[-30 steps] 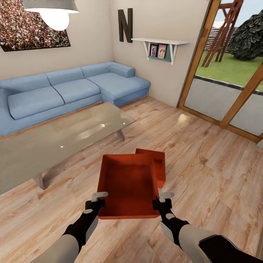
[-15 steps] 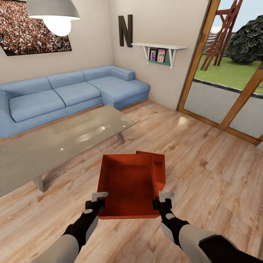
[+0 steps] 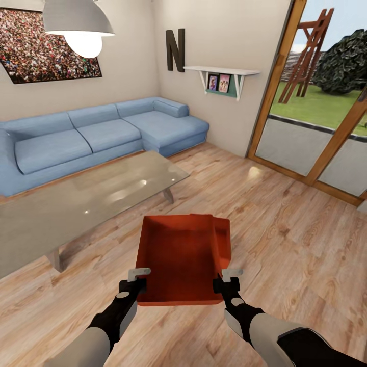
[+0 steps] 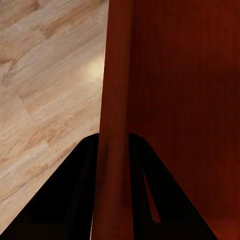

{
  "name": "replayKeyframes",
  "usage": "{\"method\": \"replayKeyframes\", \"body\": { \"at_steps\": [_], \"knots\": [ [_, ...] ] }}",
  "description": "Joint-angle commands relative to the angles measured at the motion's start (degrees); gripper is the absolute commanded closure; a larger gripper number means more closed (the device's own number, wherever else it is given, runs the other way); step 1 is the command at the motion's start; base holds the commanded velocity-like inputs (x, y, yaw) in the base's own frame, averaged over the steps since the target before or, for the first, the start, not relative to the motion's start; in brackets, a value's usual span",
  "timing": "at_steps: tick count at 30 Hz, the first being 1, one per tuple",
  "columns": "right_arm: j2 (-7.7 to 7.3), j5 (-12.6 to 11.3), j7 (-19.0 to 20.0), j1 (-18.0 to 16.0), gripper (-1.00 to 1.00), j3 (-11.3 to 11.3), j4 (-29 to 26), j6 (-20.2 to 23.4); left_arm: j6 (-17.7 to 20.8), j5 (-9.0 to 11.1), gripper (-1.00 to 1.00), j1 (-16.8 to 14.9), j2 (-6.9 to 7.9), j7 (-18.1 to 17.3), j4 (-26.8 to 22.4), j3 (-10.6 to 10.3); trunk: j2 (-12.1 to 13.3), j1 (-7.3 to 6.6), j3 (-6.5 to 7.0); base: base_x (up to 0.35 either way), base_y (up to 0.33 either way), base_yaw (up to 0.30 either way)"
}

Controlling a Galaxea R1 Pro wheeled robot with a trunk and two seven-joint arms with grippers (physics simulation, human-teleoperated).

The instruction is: Move the two storage containers from the living room to the garage. In the garage, place one container on the floor and stack the other container on top of it (either order is fine).

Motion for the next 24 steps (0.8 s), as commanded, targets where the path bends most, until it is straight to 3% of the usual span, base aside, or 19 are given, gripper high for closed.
{"method": "replayKeyframes", "body": {
  "at_steps": [1, 24],
  "knots": [
    [0.03, -0.4, -0.4, -0.1, 1.0, -2.2, -0.1, -0.6, 0.1, -0.3, 1.0, 0.0, 0.38, 1.4, 0.1, 0.8, -0.1, 0.02, 0.02, 0.0, 0.0, 0.0],
    [0.03, -0.4, -0.3, -0.1, 1.0, -2.2, -0.1, -0.6, 0.1, -0.3, 1.0, 0.0, 0.38, 1.4, 0.1, 0.8, -0.1, 0.02, 2.13, 0.0, 0.0, 0.0]
  ]
}}
